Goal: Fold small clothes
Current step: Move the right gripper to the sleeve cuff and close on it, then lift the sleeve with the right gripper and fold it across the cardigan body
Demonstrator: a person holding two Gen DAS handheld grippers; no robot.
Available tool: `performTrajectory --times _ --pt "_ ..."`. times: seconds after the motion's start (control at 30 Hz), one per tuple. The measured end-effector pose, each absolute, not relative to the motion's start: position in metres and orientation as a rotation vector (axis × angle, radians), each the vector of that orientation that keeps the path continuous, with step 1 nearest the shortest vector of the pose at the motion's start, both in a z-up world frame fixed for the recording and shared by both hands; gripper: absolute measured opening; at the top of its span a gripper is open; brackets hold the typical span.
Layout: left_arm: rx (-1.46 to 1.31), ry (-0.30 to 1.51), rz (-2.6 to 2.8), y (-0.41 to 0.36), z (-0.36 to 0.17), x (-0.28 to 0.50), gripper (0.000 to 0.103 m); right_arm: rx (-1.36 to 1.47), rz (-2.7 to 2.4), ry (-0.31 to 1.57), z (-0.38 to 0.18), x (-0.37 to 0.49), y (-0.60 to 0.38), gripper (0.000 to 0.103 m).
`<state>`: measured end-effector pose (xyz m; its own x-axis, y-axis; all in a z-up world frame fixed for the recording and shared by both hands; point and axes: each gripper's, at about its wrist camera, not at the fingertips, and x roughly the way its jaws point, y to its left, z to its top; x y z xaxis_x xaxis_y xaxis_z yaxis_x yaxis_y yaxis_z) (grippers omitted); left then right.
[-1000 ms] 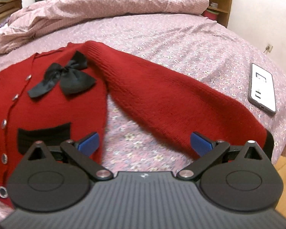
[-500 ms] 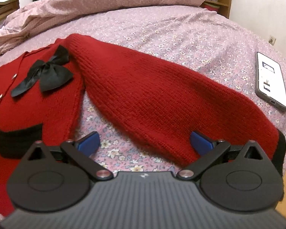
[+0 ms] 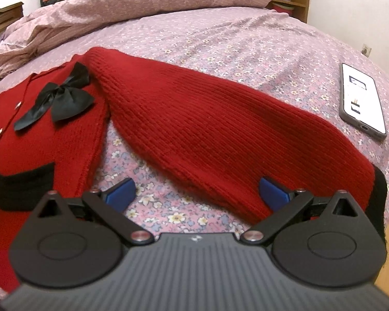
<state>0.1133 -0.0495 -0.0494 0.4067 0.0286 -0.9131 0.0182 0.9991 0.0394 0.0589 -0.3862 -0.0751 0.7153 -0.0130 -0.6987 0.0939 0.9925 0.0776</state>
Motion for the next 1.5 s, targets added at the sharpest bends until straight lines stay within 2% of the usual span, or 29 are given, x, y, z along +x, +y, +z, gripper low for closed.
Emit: performTrajectory --times 0.1,0.17,0.3,0.33,0.37,0.43,0.53,1.07,1.5 --pt "0.046 1.156 0.002 -0.047 -0.048 0.112 0.103 0.131 -0.083 0.765 -0.075 0.055 -0.391 0.097" --pt "0.047 1.151 0.002 -0.047 -0.048 0.113 0.103 0.145 -0.113 0.743 -0.075 0.052 -0.394 0.085" --pt "0.048 1.134 -0.001 -0.048 -0.049 0.109 0.103 0.123 -0.154 0.707 -0.076 0.051 -0.398 0.070" --pt "0.046 1.132 -0.003 -0.048 -0.049 0.108 0.103 0.101 -0.168 0.701 -0.075 0.052 -0.397 0.059" --pt "0.043 1.129 -0.004 -0.048 -0.048 0.107 0.103 0.079 -0.180 0.692 -0.074 0.051 -0.396 0.041" --pt "0.040 1.122 -0.008 -0.047 -0.046 0.105 0.103 0.053 -0.202 0.678 -0.071 0.051 -0.396 0.025" --pt "0.038 1.119 -0.012 -0.046 -0.042 0.102 0.103 0.050 -0.204 0.657 -0.066 0.053 -0.397 0.016" --pt "-0.008 1.028 0.032 -0.016 -0.004 0.092 0.103 0.136 -0.128 0.396 0.011 0.066 -0.384 0.014" --pt "-0.051 0.968 0.127 0.037 0.011 0.083 0.103 0.096 0.068 0.252 0.067 0.103 -0.301 0.014"
